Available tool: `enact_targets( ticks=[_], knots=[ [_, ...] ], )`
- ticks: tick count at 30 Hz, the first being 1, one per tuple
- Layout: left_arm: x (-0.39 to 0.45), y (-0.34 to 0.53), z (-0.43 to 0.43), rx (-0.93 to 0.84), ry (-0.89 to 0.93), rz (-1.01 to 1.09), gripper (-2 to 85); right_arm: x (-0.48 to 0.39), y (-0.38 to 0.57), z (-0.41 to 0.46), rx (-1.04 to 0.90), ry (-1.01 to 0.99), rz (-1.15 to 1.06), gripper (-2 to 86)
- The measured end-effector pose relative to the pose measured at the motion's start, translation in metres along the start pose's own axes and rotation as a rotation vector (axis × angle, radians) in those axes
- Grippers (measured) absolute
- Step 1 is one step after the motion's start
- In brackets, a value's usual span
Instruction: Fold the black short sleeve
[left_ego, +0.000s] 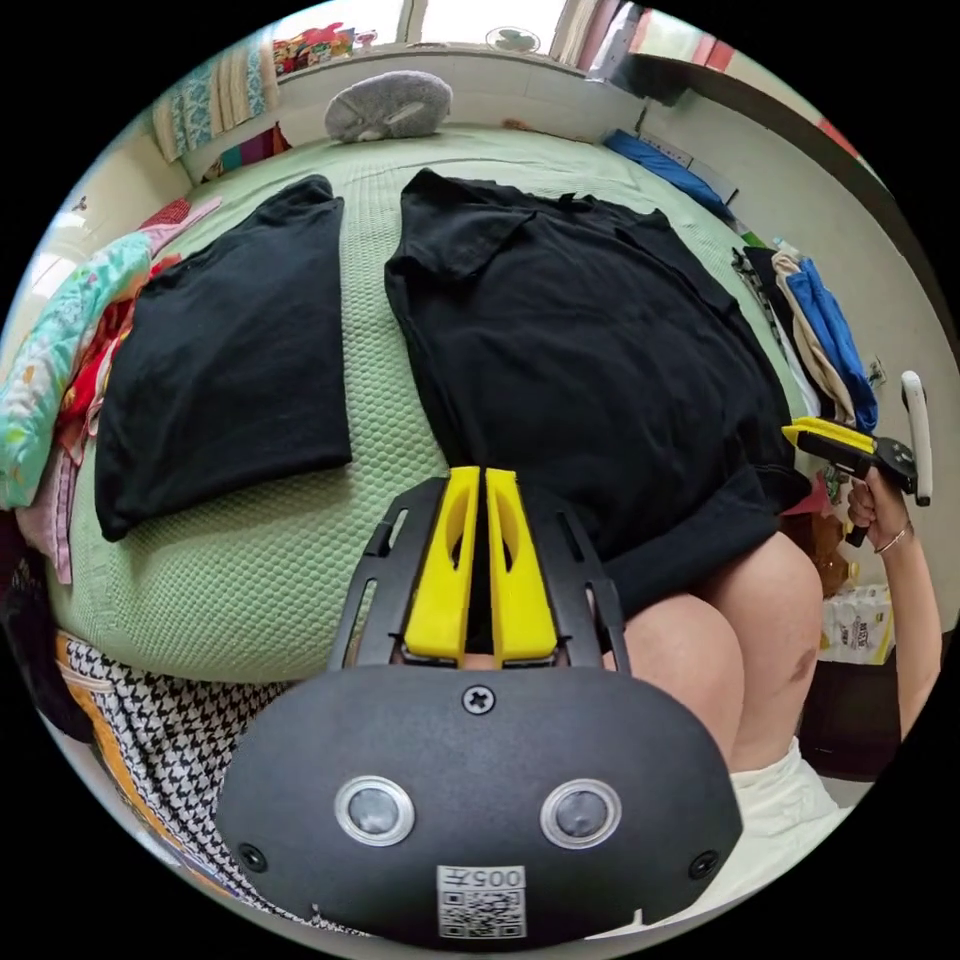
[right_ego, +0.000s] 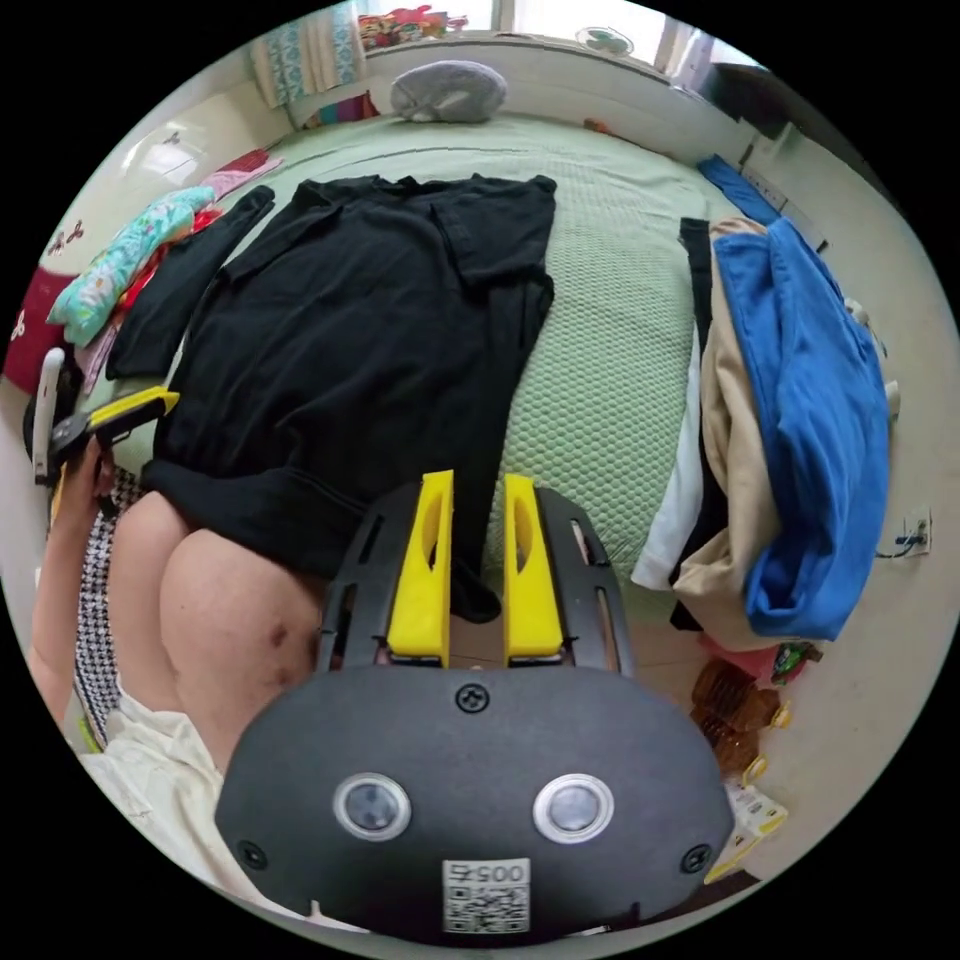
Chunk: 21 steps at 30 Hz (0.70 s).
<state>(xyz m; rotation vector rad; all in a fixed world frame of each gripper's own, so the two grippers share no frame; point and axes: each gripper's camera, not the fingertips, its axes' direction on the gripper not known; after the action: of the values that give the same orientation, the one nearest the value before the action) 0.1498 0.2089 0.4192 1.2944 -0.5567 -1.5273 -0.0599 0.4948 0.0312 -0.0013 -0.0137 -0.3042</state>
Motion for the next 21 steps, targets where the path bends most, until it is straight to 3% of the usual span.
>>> enact_targets(
  ticks=[5,10,13,16,21],
  knots=[
    [0.005,-0.012,-0.023,0.021,-0.034,0.068,1.3,0.002,-0.013,-0.010,0.006,-0.054,-0.088,-0.9],
    [-0.012,-0.042,-0.062,0.153,-0.011,0.044,1.9,0.038,-0.053,-0.041,0.150,-0.037,0.056,-1.3],
    [-0.026,-0.062,-0.068,0.171,-0.045,-0.003,3.7,0.059,-0.072,-0.050,0.223,-0.038,0.167,-0.2],
    [-0.042,-0.066,-0.062,0.132,-0.013,-0.050,6.9,0.073,-0.079,-0.040,0.140,-0.052,0.209,3.0],
    [-0.056,-0.031,-0.060,0.104,0.022,0.002,10.2,0.087,-0.044,-0.040,0.152,-0.088,0.124,8.4]
  ],
)
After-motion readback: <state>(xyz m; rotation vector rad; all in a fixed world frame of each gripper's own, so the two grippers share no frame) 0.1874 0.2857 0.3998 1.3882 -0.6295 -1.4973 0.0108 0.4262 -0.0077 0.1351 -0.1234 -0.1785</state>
